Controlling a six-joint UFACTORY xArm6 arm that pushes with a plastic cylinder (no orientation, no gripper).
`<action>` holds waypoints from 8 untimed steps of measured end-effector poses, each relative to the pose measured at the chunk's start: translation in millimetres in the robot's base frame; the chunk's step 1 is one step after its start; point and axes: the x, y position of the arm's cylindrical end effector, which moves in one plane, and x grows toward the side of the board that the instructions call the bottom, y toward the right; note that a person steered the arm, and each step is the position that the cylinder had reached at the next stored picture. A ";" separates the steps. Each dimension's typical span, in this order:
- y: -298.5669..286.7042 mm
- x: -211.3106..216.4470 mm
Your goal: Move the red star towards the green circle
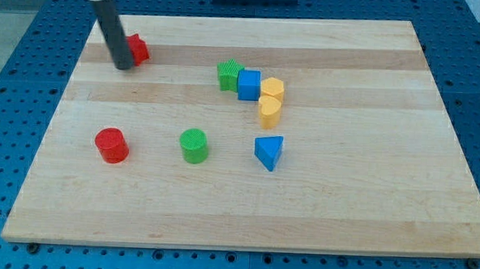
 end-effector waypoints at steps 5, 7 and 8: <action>-62.5 -76.6; -52.8 -115.1; -40.0 -98.7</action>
